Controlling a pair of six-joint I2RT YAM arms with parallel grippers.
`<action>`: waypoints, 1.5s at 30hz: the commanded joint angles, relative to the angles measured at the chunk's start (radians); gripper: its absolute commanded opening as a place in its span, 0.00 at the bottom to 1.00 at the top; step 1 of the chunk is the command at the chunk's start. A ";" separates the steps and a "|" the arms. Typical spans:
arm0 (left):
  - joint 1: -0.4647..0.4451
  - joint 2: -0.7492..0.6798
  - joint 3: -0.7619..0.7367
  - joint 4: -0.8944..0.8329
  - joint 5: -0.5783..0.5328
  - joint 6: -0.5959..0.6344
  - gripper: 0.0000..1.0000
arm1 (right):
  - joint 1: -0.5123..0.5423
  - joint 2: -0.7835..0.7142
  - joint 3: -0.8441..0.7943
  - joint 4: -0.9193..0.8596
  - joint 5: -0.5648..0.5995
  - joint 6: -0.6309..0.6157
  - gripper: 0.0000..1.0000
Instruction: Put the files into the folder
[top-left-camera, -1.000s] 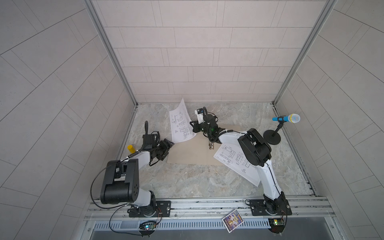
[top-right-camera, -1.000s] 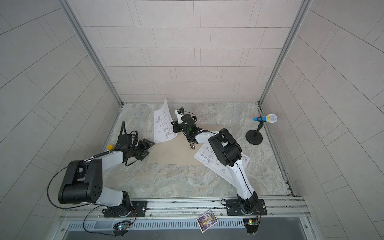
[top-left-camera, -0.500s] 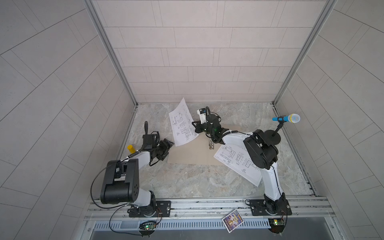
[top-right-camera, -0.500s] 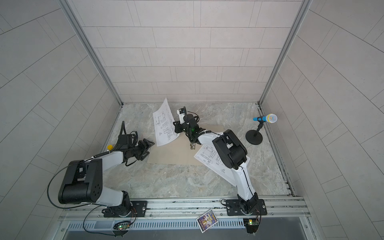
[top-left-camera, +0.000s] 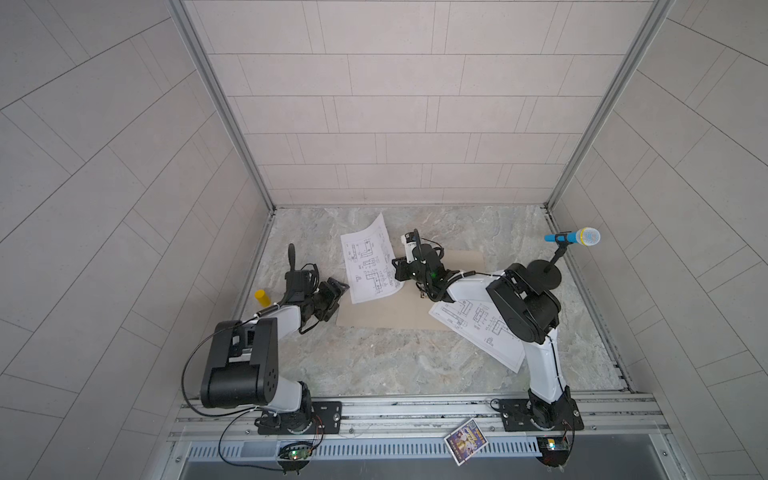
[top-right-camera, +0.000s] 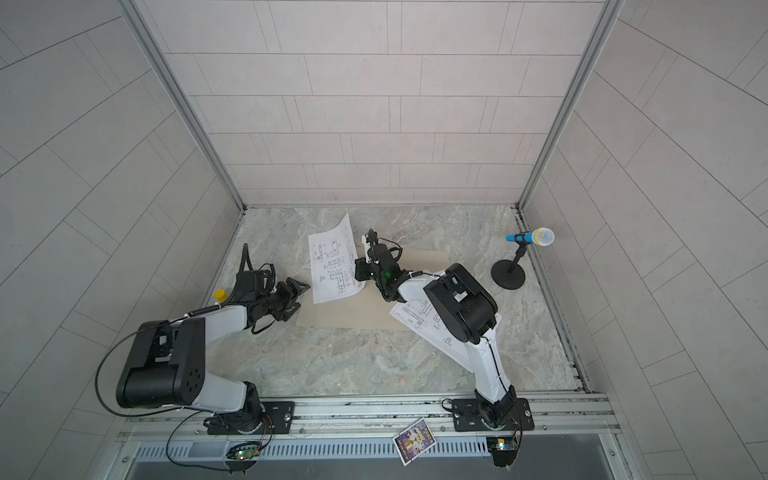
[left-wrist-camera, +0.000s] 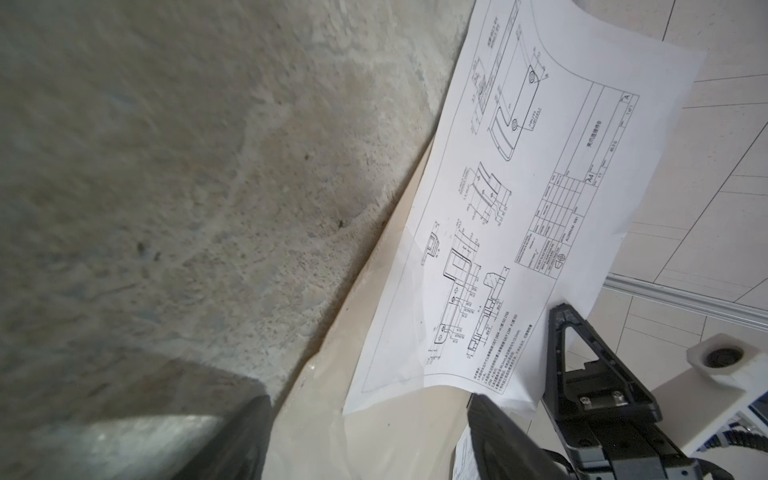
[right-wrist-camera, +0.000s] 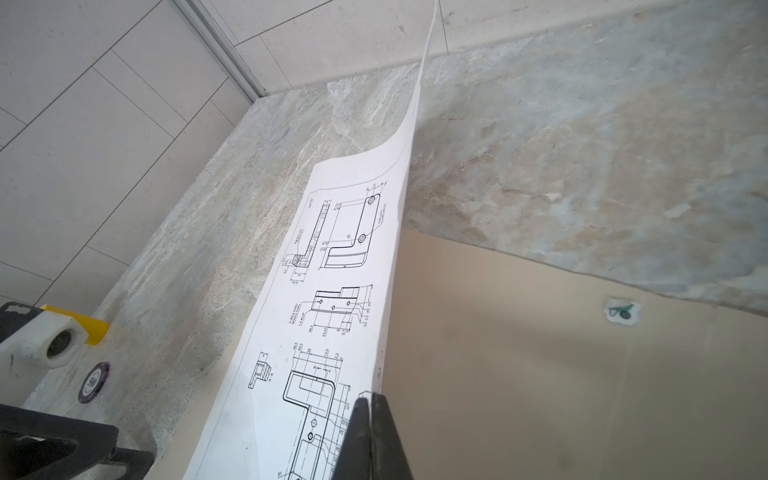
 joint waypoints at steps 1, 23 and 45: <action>-0.003 0.004 -0.040 -0.075 -0.019 -0.008 0.81 | 0.016 -0.066 -0.018 0.048 0.067 0.042 0.00; -0.004 0.018 -0.052 -0.038 -0.008 -0.021 0.81 | 0.045 -0.013 -0.051 0.167 0.159 0.189 0.00; -0.004 0.012 -0.057 -0.026 0.000 -0.028 0.81 | 0.062 -0.089 -0.175 0.206 0.055 0.141 0.00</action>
